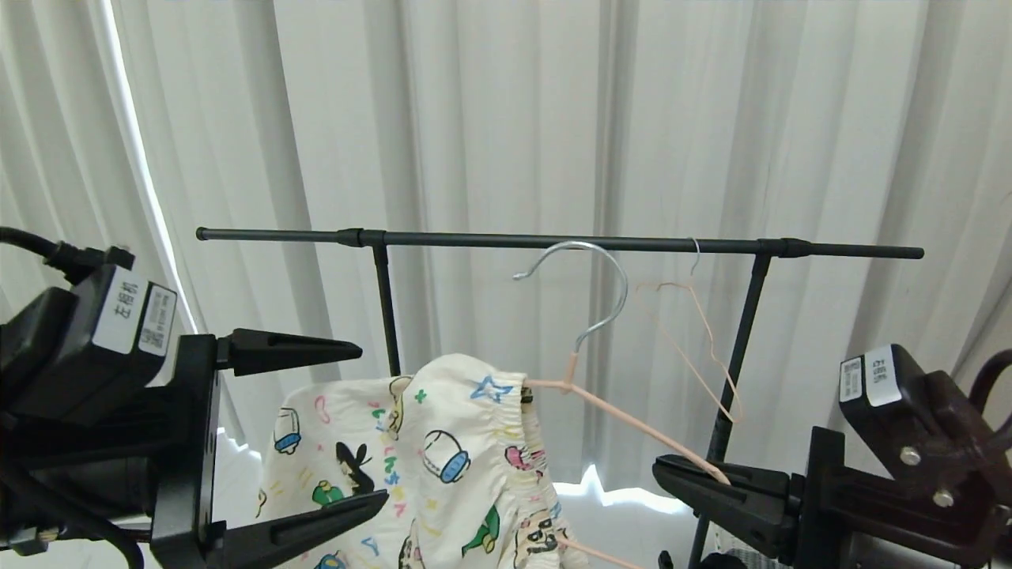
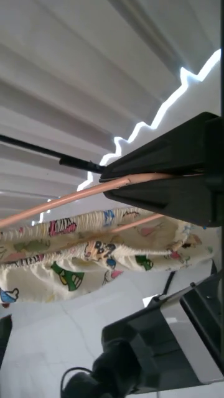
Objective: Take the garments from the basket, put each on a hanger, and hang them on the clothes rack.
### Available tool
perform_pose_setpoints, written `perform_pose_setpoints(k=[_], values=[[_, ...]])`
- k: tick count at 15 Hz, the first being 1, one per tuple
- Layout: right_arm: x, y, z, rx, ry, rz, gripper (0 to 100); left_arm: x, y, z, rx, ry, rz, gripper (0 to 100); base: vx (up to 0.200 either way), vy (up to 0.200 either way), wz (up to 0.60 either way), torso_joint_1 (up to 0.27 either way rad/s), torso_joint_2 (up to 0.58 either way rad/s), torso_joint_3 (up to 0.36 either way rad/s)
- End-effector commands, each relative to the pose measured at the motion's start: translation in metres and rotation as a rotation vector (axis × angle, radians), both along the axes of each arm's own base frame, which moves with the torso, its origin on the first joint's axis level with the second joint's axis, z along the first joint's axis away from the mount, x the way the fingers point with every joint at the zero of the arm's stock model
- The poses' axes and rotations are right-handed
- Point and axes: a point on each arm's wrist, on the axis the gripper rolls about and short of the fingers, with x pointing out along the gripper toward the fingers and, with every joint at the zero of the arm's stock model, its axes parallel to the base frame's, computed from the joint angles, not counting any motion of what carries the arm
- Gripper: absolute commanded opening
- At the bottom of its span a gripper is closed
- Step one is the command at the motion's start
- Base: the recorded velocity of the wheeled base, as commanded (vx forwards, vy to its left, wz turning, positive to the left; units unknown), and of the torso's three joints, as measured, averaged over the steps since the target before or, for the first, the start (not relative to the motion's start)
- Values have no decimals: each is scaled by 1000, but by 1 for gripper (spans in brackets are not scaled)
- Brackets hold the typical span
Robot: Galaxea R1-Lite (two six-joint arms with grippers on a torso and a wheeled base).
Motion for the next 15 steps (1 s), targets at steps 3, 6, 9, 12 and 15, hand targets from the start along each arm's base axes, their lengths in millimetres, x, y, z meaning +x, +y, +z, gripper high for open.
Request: perform_pose_setpoints(k=[3,6,9,12,15], values=[[-7,-1,-11,-57,-18,67,0,-1,-8,-13,25,45,-51,100,0,0,0,0,0,0],[-6,2,-15,-94,-45,85,0,-8,-17,-26,47,89,-115,100,0,0,0,0,0,0],[-7,6,-19,-120,-58,109,0,-7,-24,-40,78,147,-152,100,0,0,0,0,0,0],[-7,7,-18,-118,-59,107,0,-5,-30,-46,97,175,-180,100,0,0,0,0,0,0],[-8,8,-17,-117,-63,111,0,-1,-33,-50,117,192,-164,100,0,0,0,0,0,0]])
